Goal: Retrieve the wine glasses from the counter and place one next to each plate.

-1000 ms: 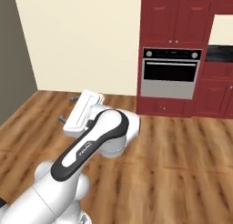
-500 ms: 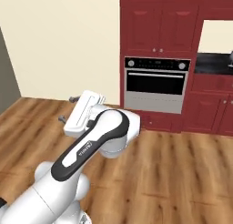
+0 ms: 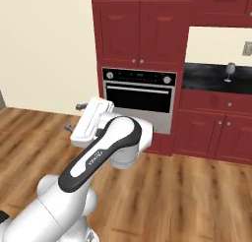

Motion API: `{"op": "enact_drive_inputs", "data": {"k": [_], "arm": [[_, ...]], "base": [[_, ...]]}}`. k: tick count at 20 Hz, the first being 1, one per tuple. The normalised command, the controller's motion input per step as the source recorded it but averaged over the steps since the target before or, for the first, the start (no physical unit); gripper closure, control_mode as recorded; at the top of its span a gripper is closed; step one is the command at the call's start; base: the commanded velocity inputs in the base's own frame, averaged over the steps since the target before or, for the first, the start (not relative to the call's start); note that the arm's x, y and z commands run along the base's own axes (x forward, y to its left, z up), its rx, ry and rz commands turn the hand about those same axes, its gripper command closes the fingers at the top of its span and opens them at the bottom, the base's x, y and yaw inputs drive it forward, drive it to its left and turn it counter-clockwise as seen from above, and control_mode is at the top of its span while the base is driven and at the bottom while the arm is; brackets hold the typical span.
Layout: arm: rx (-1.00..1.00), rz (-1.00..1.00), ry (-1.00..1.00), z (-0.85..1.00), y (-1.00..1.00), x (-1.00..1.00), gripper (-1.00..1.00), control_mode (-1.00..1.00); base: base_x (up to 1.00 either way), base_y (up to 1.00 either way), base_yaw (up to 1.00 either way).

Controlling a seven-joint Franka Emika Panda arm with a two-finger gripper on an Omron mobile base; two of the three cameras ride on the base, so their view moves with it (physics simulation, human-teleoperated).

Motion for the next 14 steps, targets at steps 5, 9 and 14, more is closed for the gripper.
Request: {"op": "enact_drive_inputs", "data": {"k": [5,9,14], "arm": [[0.0,0.0,0.0,0.0,0.0,0.0,-1.0,1.0],[0.0,0.0,0.0,0.0,0.0,0.0,-1.0,1.0],[0.0,0.0,0.0,0.0,0.0,0.0,-1.0,1.0]], "base": [[0.27,-1.0,0.11],[0.25,-1.0,0.1],[0.38,-1.0,0.08]]}}
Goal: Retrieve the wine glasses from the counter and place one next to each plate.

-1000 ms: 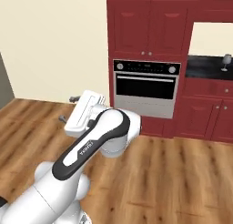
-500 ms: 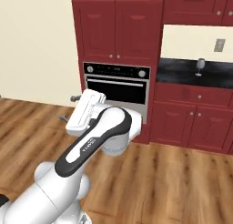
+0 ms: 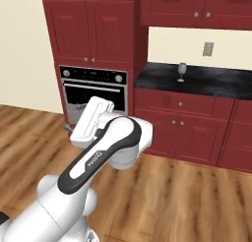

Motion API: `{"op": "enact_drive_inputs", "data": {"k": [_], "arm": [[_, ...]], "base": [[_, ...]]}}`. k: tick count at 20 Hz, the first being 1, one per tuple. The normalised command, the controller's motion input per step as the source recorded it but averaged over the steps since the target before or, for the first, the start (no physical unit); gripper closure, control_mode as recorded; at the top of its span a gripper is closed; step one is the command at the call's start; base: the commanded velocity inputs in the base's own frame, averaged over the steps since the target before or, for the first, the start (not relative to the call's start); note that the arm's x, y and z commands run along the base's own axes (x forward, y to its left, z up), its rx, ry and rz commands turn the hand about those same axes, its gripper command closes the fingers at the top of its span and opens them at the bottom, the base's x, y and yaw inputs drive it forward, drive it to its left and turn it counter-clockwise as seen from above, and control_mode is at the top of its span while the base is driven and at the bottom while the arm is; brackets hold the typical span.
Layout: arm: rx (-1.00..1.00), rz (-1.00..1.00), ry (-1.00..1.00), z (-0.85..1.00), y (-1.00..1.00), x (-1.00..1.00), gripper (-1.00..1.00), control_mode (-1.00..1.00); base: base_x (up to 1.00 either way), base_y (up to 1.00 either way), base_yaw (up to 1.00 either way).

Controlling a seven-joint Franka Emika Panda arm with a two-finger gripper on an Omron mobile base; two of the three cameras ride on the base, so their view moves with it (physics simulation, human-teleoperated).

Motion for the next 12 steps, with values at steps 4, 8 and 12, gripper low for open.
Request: {"op": "enact_drive_inputs", "data": {"k": [4,8,12], "arm": [[0.0,0.0,0.0,0.0,0.0,0.0,-1.0,1.0],[0.0,0.0,0.0,0.0,0.0,0.0,-1.0,1.0],[0.0,0.0,0.0,0.0,0.0,0.0,-1.0,1.0]], "base": [[0.67,-1.0,0.04],[0.7,-0.89,0.01],[0.9,-0.29,-0.05]]}}
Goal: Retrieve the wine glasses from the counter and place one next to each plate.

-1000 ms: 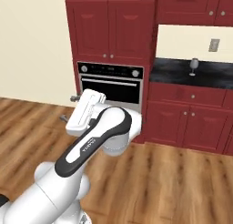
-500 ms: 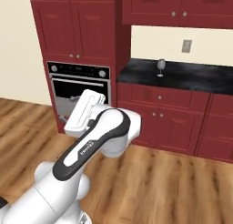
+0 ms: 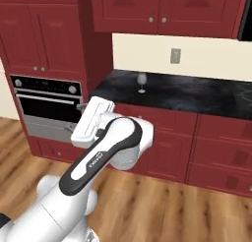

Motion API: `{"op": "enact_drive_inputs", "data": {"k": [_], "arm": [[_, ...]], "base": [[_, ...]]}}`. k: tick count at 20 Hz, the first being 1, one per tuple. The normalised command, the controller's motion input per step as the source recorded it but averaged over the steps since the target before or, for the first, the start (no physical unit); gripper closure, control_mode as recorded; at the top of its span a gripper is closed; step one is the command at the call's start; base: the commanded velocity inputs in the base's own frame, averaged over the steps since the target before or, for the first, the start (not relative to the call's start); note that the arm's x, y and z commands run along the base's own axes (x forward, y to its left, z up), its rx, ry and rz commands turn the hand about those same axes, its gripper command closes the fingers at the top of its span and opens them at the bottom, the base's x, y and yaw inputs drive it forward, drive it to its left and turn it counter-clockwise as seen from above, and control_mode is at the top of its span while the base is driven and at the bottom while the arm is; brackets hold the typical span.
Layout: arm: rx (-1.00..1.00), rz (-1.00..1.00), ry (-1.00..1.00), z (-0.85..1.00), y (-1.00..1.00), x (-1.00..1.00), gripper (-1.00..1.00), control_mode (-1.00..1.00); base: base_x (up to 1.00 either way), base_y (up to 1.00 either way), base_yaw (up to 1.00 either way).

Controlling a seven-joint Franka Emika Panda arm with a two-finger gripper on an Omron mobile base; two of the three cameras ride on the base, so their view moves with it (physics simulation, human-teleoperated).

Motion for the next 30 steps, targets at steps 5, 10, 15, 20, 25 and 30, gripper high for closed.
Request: {"op": "enact_drive_inputs", "data": {"k": [5,10,15,20,25,30], "arm": [[0.0,0.0,0.0,0.0,0.0,0.0,-1.0,1.0],[0.0,0.0,0.0,0.0,0.0,0.0,-1.0,1.0],[0.0,0.0,0.0,0.0,0.0,0.0,-1.0,1.0],[0.0,0.0,0.0,0.0,0.0,0.0,-1.0,1.0],[0.0,0.0,0.0,0.0,0.0,0.0,-1.0,1.0],[0.0,0.0,0.0,0.0,0.0,0.0,-1.0,1.0]], "base": [[0.79,0.06,0.0],[0.92,0.09,-0.06],[0.95,0.0,-0.15],[0.62,-0.04,-0.05],[0.54,0.0,-0.01],[0.69,0.0,0.0]]}}
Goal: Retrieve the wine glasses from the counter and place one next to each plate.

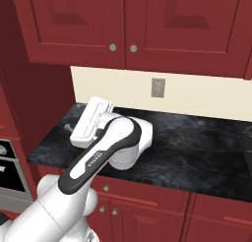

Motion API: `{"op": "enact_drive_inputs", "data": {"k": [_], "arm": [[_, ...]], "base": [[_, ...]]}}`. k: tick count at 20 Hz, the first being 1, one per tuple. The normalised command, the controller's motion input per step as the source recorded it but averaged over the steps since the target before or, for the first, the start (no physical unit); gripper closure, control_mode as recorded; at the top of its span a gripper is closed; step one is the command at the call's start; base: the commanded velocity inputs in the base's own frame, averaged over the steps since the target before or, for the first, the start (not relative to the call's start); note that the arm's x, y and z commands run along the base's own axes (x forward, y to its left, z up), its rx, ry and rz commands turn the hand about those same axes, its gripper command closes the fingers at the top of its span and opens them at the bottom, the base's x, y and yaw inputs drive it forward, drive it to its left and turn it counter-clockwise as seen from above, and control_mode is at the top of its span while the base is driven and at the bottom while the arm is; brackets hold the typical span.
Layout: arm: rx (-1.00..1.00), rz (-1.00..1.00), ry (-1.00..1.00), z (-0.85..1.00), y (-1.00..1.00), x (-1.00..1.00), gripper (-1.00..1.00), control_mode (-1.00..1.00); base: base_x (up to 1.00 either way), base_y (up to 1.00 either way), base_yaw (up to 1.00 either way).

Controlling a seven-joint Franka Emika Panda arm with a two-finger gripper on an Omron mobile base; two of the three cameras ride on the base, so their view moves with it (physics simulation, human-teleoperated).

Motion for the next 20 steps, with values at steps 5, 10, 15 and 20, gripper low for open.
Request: {"op": "enact_drive_inputs", "data": {"k": [5,10,15,20], "arm": [[0.0,0.0,0.0,0.0,0.0,0.0,-1.0,1.0],[0.0,0.0,0.0,0.0,0.0,0.0,-1.0,1.0],[0.0,0.0,0.0,0.0,0.0,0.0,-1.0,1.0],[0.0,0.0,0.0,0.0,0.0,0.0,-1.0,1.0]], "base": [[0.2,-0.08,0.0],[0.17,-0.03,-0.09],[0.01,0.01,-0.23],[0.12,0.04,-0.04]]}}
